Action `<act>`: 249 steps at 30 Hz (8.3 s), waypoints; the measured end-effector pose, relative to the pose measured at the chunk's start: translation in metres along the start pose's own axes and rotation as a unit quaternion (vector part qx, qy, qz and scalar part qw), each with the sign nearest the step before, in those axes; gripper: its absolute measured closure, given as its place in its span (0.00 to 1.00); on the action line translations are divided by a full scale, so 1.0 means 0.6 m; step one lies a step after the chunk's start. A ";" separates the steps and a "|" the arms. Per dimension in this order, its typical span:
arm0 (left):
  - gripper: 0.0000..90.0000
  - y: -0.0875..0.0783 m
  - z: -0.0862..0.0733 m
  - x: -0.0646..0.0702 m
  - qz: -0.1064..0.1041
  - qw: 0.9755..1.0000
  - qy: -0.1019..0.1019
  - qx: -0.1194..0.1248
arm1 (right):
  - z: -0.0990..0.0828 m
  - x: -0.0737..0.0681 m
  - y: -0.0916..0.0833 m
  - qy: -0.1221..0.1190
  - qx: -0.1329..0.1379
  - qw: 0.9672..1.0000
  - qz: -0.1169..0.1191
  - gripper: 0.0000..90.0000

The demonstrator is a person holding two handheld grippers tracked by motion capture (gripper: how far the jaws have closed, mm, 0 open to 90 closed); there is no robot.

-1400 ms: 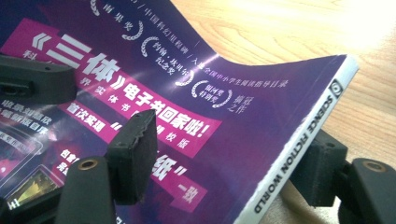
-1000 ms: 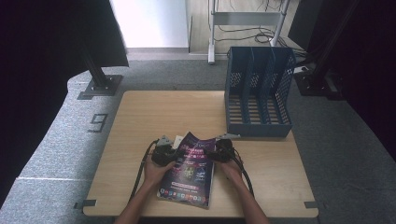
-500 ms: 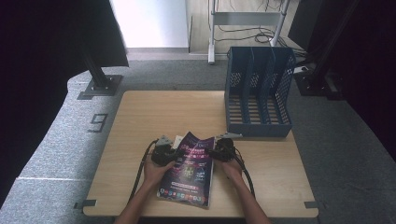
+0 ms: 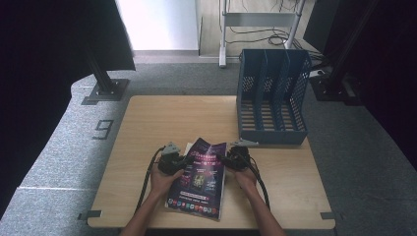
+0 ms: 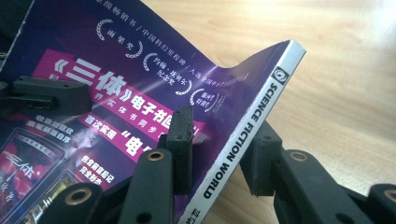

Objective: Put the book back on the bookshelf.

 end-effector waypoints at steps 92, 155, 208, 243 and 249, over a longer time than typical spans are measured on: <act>0.95 -0.113 0.101 0.036 -0.027 0.985 0.029 0.170 | 0.108 -0.096 -0.163 -0.142 0.217 0.965 0.028 0.87; 0.46 -0.105 0.123 0.018 0.008 0.985 0.041 0.167 | 0.082 -0.103 -0.194 -0.197 0.250 0.945 0.075 0.90; 0.21 -0.096 0.174 0.024 -0.038 0.984 0.061 0.160 | 0.093 -0.095 -0.193 -0.223 0.219 0.945 0.095 0.90; 0.22 -0.094 0.185 0.036 -0.058 0.984 0.065 0.157 | 0.118 -0.076 -0.149 -0.191 0.182 0.963 0.056 0.88; 0.21 -0.097 0.185 0.032 -0.051 0.983 0.067 0.161 | 0.113 -0.080 -0.156 -0.200 0.188 0.960 0.059 0.90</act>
Point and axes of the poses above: each handheld gripper's, and its own axes: y roughly forward along the jaws, z roughly out of its top, x roughly to its right, the point moved 4 cm from there along y, roughly forward along the jaws, and after that the axes turned 1 degree about -y, right-handed, at the moved point
